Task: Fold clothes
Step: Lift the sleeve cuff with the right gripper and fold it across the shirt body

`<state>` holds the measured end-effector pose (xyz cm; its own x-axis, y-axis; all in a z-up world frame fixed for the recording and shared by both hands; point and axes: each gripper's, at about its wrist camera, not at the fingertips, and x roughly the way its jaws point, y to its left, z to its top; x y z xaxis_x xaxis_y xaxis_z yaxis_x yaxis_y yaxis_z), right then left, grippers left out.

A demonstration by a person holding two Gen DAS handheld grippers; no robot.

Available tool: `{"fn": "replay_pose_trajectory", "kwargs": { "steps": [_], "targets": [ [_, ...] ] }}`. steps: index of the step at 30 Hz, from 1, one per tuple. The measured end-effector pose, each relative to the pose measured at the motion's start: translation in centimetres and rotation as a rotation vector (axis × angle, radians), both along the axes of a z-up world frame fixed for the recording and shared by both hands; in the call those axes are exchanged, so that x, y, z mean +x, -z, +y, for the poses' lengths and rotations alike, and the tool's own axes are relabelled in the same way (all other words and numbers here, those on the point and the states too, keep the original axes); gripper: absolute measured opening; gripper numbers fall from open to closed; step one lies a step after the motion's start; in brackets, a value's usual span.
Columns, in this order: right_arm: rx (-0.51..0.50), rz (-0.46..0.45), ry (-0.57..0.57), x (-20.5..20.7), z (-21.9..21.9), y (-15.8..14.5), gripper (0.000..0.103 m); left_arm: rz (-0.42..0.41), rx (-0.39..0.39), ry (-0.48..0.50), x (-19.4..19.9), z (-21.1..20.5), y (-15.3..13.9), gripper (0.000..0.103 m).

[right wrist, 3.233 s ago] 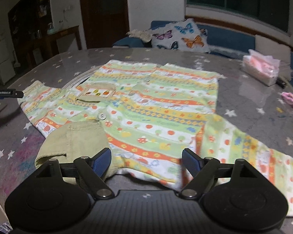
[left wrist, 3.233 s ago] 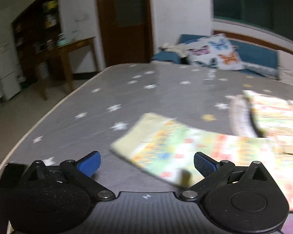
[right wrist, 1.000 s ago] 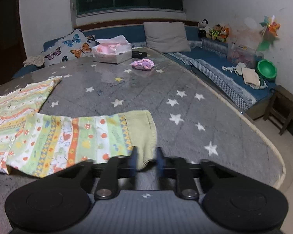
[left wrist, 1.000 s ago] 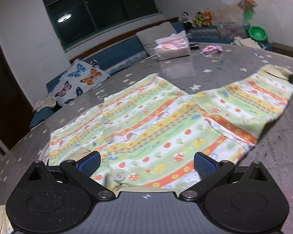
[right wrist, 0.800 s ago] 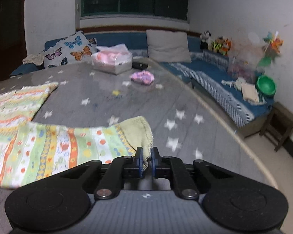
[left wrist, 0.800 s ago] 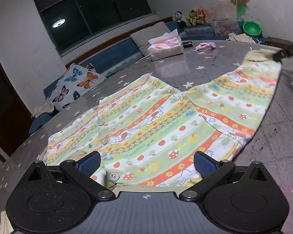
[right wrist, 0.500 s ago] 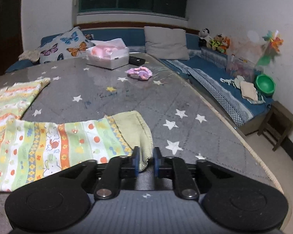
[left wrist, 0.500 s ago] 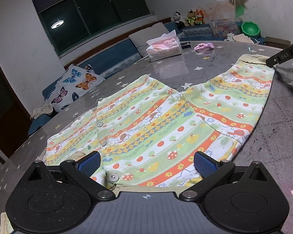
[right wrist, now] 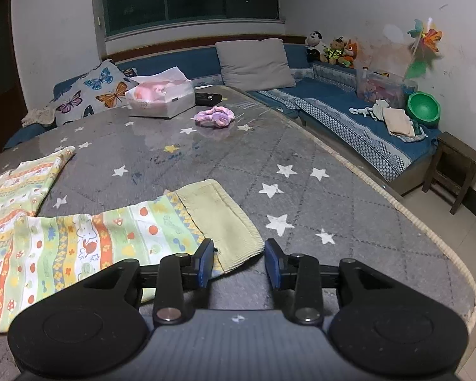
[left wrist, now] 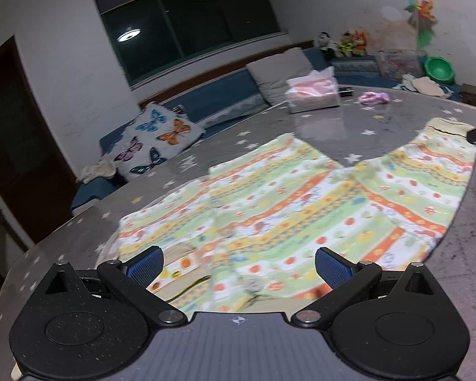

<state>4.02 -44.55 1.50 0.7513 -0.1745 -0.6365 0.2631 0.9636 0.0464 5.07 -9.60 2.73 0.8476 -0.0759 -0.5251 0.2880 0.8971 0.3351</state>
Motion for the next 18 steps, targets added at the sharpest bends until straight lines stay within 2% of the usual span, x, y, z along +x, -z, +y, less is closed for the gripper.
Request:
{"fn": "replay_pose_trajectory", "kwargs": {
  "steps": [1, 3, 6, 12, 18],
  "targets": [
    [0.001, -0.002, 0.002, 0.0, 0.0, 0.0, 0.033, 0.000, -0.002, -0.011, 0.0, 0.4, 0.0, 0.103],
    [0.009, -0.006, 0.004, 0.0, -0.1, 0.0, 0.020, 0.002, 0.000, -0.038, 0.0, 1.2, 0.0, 0.103],
    [0.044, -0.018, -0.006, 0.0, -0.2, -0.3, 0.008, 0.017, -0.003, -0.079, 0.1, 2.5, 0.3, 0.103],
    [0.080, -0.081, -0.049, -0.3, 1.1, -3.1, 0.007, 0.043, -0.011, -0.105, -0.3, 3.9, 1.1, 0.103],
    [0.123, -0.177, -0.184, -0.3, 4.7, -8.1, 0.006, 0.058, -0.030, -0.107, -1.0, 4.7, 1.8, 0.103]
  ]
}}
